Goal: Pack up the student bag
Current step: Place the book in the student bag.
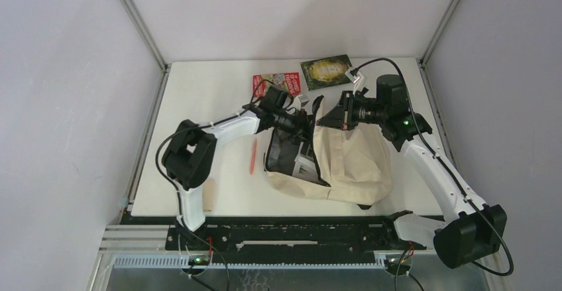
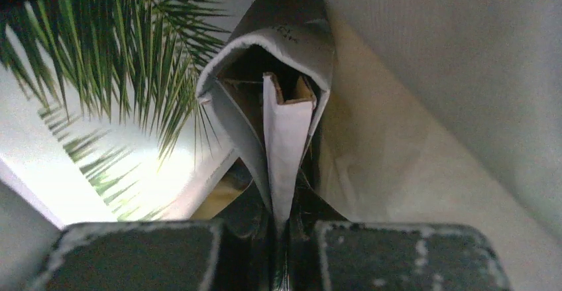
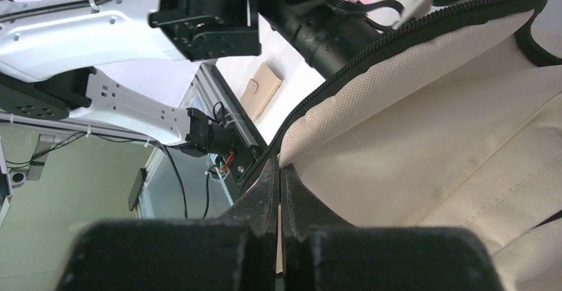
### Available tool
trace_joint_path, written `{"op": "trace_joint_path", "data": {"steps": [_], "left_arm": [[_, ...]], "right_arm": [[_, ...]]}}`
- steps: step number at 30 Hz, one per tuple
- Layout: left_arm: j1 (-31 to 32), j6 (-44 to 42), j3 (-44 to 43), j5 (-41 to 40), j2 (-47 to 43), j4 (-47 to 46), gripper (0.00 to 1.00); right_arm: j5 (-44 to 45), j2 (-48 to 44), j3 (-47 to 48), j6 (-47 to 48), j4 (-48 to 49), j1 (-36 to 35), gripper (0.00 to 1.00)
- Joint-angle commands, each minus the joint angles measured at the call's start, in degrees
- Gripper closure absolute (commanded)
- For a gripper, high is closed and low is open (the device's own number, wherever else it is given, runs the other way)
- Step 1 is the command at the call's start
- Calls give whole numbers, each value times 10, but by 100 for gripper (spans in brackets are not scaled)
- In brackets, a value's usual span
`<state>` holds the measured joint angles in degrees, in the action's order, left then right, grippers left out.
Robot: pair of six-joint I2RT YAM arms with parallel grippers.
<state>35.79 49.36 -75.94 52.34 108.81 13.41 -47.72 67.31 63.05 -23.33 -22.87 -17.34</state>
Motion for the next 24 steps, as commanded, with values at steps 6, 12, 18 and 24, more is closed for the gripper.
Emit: {"op": "trace_joint_path", "data": {"steps": [6, 12, 18, 24], "left_arm": [[23, 17, -12, -115, 23, 11, 47], [23, -55, -10, -157, -30, 96, 32], [21, -75, 28, -181, -71, 114, 30], [21, -84, 53, -229, -95, 139, 30]], "right_arm": [[1, -25, 7, 18, 16, 2, 100], [17, -34, 7, 26, -6, 3, 100], [11, -38, 7, 21, -9, 2, 100], [13, -36, 7, 21, -12, 2, 100]]}}
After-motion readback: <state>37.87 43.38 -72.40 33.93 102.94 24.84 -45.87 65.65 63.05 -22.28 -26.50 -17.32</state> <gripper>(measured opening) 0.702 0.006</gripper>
